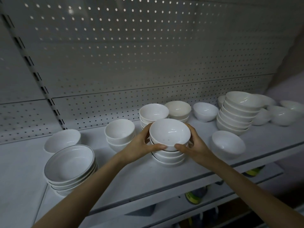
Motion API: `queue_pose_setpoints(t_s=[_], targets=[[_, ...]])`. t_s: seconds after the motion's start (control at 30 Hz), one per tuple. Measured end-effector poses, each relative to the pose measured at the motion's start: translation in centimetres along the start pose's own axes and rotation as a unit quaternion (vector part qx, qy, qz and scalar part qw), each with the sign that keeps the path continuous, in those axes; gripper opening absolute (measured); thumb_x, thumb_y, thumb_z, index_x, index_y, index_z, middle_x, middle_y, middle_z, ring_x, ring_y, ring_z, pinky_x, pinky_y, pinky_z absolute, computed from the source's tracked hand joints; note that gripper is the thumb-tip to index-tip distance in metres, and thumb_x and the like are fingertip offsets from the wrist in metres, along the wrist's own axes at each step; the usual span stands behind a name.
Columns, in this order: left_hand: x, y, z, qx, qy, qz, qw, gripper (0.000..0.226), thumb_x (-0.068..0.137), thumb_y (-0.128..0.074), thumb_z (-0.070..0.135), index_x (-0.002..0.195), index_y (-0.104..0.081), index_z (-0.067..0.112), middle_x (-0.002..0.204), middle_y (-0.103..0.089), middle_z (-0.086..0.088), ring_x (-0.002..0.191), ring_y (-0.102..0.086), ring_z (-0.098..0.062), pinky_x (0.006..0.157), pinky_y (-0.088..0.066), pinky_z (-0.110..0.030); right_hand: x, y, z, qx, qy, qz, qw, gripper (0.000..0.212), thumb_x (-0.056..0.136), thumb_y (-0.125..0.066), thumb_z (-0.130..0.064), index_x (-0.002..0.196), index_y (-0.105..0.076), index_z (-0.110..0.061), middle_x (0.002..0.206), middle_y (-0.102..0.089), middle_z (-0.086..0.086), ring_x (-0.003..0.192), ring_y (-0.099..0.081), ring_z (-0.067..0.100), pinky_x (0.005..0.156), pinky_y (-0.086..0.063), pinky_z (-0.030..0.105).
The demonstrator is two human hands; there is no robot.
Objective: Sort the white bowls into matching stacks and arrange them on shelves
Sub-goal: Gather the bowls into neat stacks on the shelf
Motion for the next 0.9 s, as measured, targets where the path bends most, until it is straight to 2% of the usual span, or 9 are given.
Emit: queue_pose_setpoints(t_s=[0.1, 0.17, 0.23, 0.33, 0.43, 0.57, 0.67, 0.77, 0.9], targets=[[-0.3, -0.3, -0.2, -0.005, 0.012, -0.001, 1.0, 0.08, 0.07, -0.079, 0.041, 0.135, -0.032, 0.044, 0.132, -0.047, 0.029, 0.123, -0.045, 0.007, 0.097, -0.046, -0.018, -0.2, -0.4, -0.2, 0.012, 0.0, -0.005, 1.0, 0.091, 0.052, -0.078, -0.065, 0.127, -0.036, -0.037, 0.129, -0.048, -0.019, 0.119, -0.049, -0.001, 0.094, -0.045, 0.022], [-0.5, -0.7, -0.4, -0.012, 0.008, 0.002, 1.0, 0.083, 0.074, -0.078, 0.036, 0.138, -0.026, 0.041, 0.137, -0.042, 0.026, 0.126, -0.042, 0.006, 0.097, -0.043, -0.014, -0.4, -0.7, -0.3, 0.023, 0.003, -0.003, 1.0, 0.091, 0.052, -0.078, -0.065, 0.127, -0.035, -0.035, 0.129, -0.045, -0.019, 0.117, -0.049, -0.006, 0.09, -0.045, 0.016], [-0.8, -1.1, -0.3, -0.024, -0.002, 0.007, 1.0, 0.09, 0.074, -0.079, 0.036, 0.143, -0.022, 0.034, 0.142, -0.039, 0.021, 0.129, -0.04, 0.004, 0.102, -0.04, -0.015, -0.6, -0.8, -0.4, 0.032, 0.005, 0.004, 0.999, 0.092, 0.052, -0.078, -0.065, 0.127, -0.034, -0.035, 0.13, -0.044, -0.019, 0.116, -0.049, -0.007, 0.088, -0.045, 0.014], [-1.2, -1.9, -0.2, -0.026, -0.012, 0.015, 0.999, 0.097, 0.07, -0.078, 0.035, 0.144, -0.016, 0.031, 0.144, -0.035, 0.021, 0.131, -0.037, 0.006, 0.104, -0.037, -0.015, -0.8, -0.8, 0.0, 0.038, -0.002, 0.001, 0.999, 0.093, 0.05, -0.077, -0.067, 0.126, -0.034, -0.035, 0.131, -0.043, -0.018, 0.116, -0.049, -0.009, 0.088, -0.045, 0.014], [-1.6, -2.5, -0.4, -0.027, -0.02, 0.018, 0.999, 0.099, 0.072, -0.08, 0.022, 0.144, -0.013, 0.03, 0.145, -0.031, 0.02, 0.129, -0.035, 0.01, 0.101, -0.036, -0.01, -1.4, -1.1, 1.0, 0.05, -0.021, -0.018, 0.998, 0.098, 0.048, -0.08, -0.065, 0.127, -0.032, -0.033, 0.132, -0.043, -0.015, 0.117, -0.049, -0.008, 0.089, -0.046, 0.016], [-2.1, -2.7, -0.5, -0.02, -0.031, 0.04, 0.999, 0.103, 0.07, -0.082, 0.014, 0.145, -0.013, 0.029, 0.146, -0.029, 0.021, 0.13, -0.033, 0.011, 0.101, -0.036, -0.009, -2.1, -1.3, 1.7, 0.043, -0.028, -0.024, 0.998, 0.096, 0.051, -0.084, -0.056, 0.129, -0.032, -0.036, 0.131, -0.046, -0.024, 0.121, -0.046, -0.007, 0.09, -0.046, 0.018], [-2.4, -2.9, -0.3, -0.019, -0.041, 0.067, 0.997, 0.1, 0.068, -0.082, 0.011, 0.143, -0.018, 0.028, 0.142, -0.033, 0.029, 0.129, -0.035, 0.012, 0.097, -0.037, -0.007, -2.2, -1.1, 1.6, 0.036, -0.026, -0.011, 0.999, 0.095, 0.049, -0.085, -0.054, 0.128, -0.035, -0.038, 0.127, -0.049, -0.027, 0.12, -0.046, -0.007, 0.09, -0.047, 0.018], [-2.6, -2.8, -0.2, -0.024, -0.045, 0.09, 0.995, 0.096, 0.066, -0.082, 0.016, 0.139, -0.022, 0.035, 0.13, -0.039, 0.044, 0.123, -0.038, 0.018, 0.091, -0.039, -0.004, -2.2, -1.0, 1.4, 0.026, -0.02, -0.007, 0.999, 0.093, 0.05, -0.084, -0.054, 0.128, -0.035, -0.039, 0.128, -0.049, -0.026, 0.121, -0.046, -0.007, 0.094, -0.046, 0.02], [-2.7, -2.6, -0.5, -0.025, -0.042, 0.095, 0.994, 0.098, 0.062, -0.085, 0.038, 0.137, -0.023, 0.04, 0.126, -0.04, 0.047, 0.121, -0.039, 0.019, 0.092, -0.04, -0.004, -2.1, -0.9, 1.5, 0.014, -0.012, -0.001, 1.0, 0.086, 0.058, -0.083, -0.039, 0.128, -0.033, -0.042, 0.13, -0.047, -0.026, 0.122, -0.045, -0.006, 0.102, -0.044, 0.027]])
Point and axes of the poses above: each hand's wrist, its own x-axis towards the middle knuckle, its own y-axis out of the back of the hand, z = x × y, the point moved 8 cm from there along x, towards the middle knuckle
